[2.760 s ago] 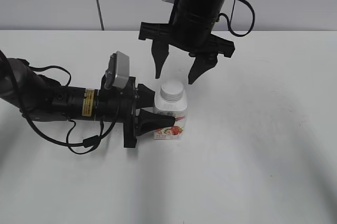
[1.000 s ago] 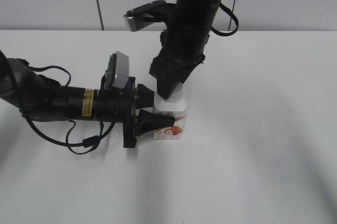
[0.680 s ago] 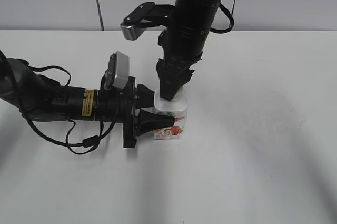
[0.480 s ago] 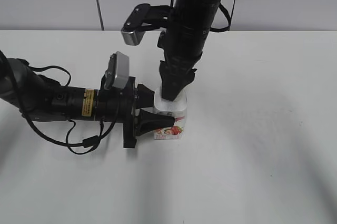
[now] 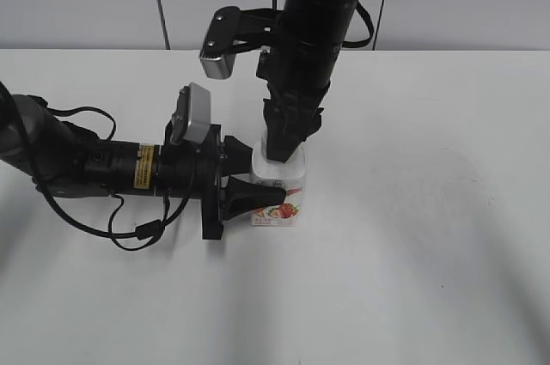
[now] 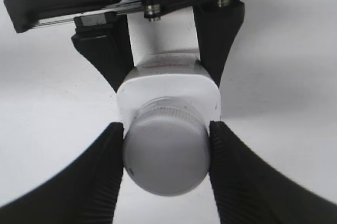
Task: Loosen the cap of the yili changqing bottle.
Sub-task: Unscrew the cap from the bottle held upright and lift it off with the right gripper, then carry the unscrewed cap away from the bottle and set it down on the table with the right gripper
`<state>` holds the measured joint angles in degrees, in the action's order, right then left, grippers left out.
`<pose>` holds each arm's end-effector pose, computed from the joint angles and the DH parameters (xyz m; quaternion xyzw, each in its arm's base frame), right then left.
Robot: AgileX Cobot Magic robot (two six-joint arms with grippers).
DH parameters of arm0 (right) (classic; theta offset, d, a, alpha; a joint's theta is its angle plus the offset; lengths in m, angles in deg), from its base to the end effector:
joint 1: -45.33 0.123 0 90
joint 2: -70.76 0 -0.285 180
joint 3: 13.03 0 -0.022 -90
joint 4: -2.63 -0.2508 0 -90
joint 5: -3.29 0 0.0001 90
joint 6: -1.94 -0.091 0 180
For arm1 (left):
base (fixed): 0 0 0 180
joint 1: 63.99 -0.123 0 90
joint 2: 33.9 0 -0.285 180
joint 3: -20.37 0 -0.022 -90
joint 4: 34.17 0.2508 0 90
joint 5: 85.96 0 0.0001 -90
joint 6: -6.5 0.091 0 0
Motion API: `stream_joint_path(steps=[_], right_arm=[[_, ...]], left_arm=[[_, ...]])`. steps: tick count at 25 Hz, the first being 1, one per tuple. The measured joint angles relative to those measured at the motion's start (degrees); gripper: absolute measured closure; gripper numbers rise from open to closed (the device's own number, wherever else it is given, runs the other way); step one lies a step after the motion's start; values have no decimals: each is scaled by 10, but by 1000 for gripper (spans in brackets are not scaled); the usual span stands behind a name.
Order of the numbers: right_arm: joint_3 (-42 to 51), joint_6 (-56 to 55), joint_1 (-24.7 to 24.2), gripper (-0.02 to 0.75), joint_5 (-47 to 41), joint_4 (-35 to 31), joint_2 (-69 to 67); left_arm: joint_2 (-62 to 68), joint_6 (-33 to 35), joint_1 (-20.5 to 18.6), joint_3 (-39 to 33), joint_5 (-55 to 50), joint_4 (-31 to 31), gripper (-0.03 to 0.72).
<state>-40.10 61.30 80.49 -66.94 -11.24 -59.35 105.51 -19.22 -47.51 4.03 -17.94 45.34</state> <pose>0.3512 0.2725 0.2179 -0.7047 0.6976 0.1010 0.0813 0.3289 -0.1838 0.0640 0.5486 0.5788 -0.4219 0.4313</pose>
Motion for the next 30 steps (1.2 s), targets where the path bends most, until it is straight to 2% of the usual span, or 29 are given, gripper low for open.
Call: stream_joint_path(steps=[19,22,26,30], right_arm=[[-7,-38,0,350,0,4,46],[-7,-105,0,350,0,26,70],[-7,-260,-5,350,0,102,89],[-6,-405,-46,350,0,119,91]], left_arm=[[1,0,0,0,1,-4,334],[1,0,0,0,1,-3,334],[1,0,0,0,1,-3,334],[1,0,0,0,1,-3,334]])
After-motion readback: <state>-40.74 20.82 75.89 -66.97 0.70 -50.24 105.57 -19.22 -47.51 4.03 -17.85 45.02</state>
